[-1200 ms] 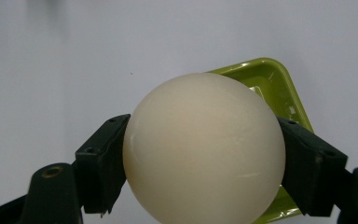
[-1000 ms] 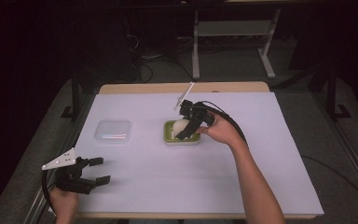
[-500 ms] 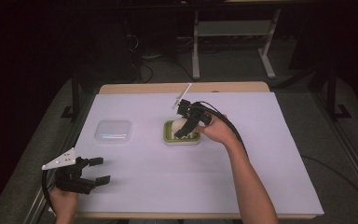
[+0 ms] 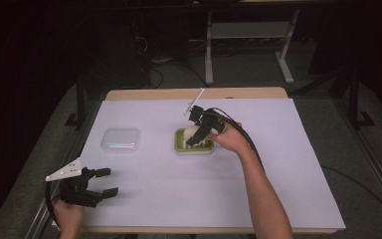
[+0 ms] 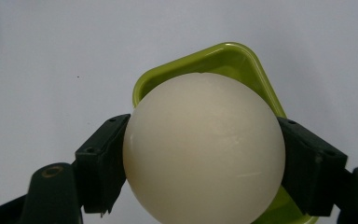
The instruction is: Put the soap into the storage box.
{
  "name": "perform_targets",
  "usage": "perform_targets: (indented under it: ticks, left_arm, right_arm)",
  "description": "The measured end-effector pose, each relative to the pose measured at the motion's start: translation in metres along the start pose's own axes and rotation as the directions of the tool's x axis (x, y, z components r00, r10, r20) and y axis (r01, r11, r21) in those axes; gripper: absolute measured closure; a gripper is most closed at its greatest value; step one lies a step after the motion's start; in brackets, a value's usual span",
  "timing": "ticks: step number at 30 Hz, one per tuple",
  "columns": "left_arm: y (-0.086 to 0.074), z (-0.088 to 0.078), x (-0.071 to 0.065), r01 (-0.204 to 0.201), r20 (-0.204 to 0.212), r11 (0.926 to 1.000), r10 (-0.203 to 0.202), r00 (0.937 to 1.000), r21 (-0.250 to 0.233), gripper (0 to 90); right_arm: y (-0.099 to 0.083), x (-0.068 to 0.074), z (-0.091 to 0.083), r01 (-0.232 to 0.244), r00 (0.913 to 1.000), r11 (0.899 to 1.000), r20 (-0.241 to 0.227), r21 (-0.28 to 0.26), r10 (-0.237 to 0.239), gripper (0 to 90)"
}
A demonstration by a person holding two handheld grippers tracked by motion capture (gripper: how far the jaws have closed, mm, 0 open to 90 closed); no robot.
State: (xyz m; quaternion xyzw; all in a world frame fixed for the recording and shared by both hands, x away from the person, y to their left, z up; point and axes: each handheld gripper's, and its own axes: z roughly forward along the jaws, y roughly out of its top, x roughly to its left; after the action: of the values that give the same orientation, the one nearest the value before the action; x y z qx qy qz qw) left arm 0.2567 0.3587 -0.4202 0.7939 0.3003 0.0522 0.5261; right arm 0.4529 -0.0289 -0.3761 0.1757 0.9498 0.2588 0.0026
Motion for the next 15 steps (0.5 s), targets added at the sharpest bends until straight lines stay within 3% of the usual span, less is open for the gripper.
perform_targets:
  ticks: [15]
  left_arm:
    - [-0.0003,-0.0001,0.0002,0.003,0.0,1.0,-0.003,1.0,-0.002,13.1]
  right_arm:
    - [-0.0016,-0.0072,0.0094,-0.027,0.9996,1.0,0.006,0.01,0.027,23.2]
